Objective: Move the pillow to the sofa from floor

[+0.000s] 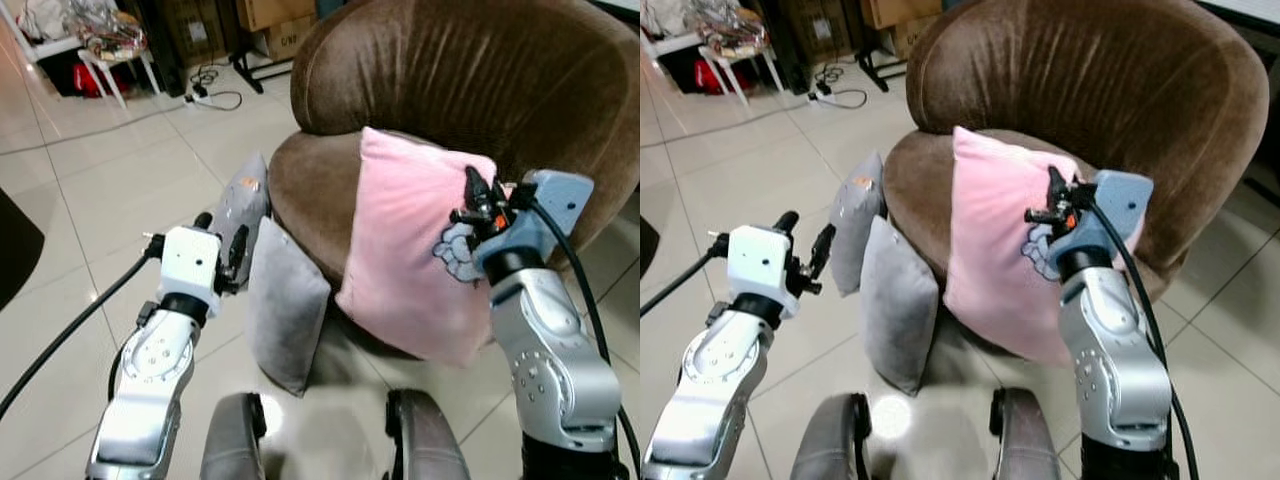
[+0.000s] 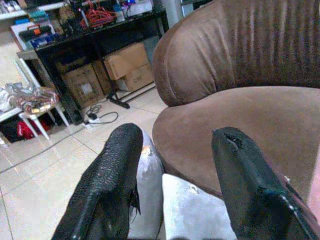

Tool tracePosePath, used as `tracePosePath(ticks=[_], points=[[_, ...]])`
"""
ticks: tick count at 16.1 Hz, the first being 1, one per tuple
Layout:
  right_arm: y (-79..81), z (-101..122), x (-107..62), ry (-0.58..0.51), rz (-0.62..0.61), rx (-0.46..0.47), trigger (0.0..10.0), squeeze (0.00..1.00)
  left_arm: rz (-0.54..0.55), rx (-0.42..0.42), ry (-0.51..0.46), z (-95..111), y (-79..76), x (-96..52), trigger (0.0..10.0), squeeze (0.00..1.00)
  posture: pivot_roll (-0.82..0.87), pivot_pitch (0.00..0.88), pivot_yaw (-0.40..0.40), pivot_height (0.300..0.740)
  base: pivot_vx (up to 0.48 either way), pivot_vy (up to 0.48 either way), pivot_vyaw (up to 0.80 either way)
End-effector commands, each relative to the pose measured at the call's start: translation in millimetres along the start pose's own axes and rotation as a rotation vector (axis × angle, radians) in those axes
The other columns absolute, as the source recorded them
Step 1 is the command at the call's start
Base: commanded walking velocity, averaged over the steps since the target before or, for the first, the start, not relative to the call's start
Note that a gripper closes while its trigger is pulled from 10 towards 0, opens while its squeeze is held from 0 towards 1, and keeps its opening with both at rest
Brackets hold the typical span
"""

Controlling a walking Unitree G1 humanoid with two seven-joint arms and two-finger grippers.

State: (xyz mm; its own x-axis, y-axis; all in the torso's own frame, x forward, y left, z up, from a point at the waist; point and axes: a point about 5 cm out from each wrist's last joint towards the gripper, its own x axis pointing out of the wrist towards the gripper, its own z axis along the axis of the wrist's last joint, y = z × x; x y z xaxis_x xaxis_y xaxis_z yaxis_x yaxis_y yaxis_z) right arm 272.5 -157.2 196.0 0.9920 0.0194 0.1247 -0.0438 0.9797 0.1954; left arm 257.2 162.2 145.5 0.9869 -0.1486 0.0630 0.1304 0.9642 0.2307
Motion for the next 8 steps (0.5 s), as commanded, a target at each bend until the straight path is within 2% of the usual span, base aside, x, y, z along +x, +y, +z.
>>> tracePosePath(ticks=[1, 8], points=[[1.7, 4.5, -0.5, -0.021, 0.004, -0.009, 10.0, 0.00, 0.008, 0.008, -0.008, 1.4, -0.2, 1.3, 10.0, 0.00, -0.12, 0.000, 0.048, 0.680, 0.000, 0.000, 0.00], [6.0, -10.9, -6.5, 0.033, 0.010, -0.009, 10.0, 0.00, 0.002, 0.005, 0.015, -4.1, -2.9, -1.9, 10.0, 0.00, -0.12, 0.000, 0.048, 0.740, 0.000, 0.000, 0.00]])
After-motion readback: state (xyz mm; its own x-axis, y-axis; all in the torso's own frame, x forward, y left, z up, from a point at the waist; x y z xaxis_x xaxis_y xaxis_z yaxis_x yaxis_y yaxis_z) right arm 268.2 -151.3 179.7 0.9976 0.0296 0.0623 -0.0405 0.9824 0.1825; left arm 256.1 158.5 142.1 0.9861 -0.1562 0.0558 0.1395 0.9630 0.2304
